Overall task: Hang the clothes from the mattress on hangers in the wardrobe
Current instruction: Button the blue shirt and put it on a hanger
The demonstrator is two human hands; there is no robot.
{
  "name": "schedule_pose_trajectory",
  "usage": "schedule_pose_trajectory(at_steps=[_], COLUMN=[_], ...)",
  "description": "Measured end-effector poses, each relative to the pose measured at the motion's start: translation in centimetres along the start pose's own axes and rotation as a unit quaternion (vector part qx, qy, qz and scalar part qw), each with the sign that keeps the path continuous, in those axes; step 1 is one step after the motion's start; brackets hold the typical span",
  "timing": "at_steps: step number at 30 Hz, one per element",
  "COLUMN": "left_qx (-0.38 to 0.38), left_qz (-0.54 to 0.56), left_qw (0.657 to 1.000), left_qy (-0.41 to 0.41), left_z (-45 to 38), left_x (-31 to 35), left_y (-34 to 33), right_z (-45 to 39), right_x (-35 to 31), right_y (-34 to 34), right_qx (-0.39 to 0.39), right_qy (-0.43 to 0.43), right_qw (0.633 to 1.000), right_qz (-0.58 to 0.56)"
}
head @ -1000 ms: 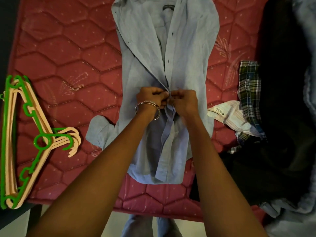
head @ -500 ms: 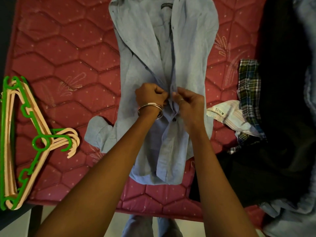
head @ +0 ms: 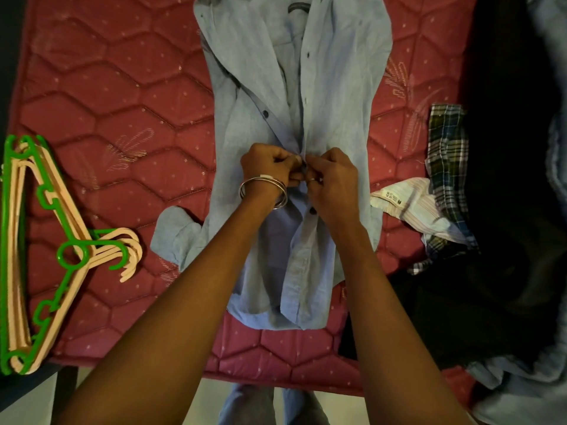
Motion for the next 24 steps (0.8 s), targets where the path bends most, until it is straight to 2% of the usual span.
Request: schedule_pose_trajectory(at_steps=[4,6,8,10,15,18,24], left_qx=[0.013,0.028,0.045,0.048,0.021,0.013,-0.004], left_qz=[0.047,0.071,0.071,0.065,0.001,-0.034,-0.047], left_qw=[0.998,0.996,0.996,0.996,1.0,0.999,0.999], left_qy=[0.031,0.045,0.043,0.039,0.004,-0.006,-0.001], left_z=[-0.1,-0.3,-0.4,-0.5,-0.7,-0.8,-0.8], left_x=[-0.9,-1.4,-1.5,-1.3,0.0,0.6,0.9], left_y=[0.2,0.4,0.8,0.9,0.4,0.4,0.4], right_z=[0.0,-0.1,0.1,0.4,-0.3,-0.3,-0.5], right_x=[0.3,1.0,2.2,3.1,3.5,3.8,3.1], right_y=[0.0,-1.0,-2.4,-3.0,-1.9,-2.4,-1.7], right_qx=[-0.022,-0.068,-0.125,-0.144,-0.097,-0.112,-0.091], right_qy=[-0.038,-0.071,-0.134,-0.186,-0.203,-0.21,-0.171], right_qw=[0.997,0.987,0.958,0.925,0.925,0.915,0.944], right_qz=[-0.061,-0.128,-0.22,-0.298,-0.307,-0.325,-0.266])
Point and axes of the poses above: each hand's wrist, its own z-axis away from the middle knuckle, its own y-axis out of the back of the hand, x = y × z, the point moved 9 cm from there along -z, towards the middle knuckle, and after that the axes turned 4 degrees about z, right-handed, at the moved point
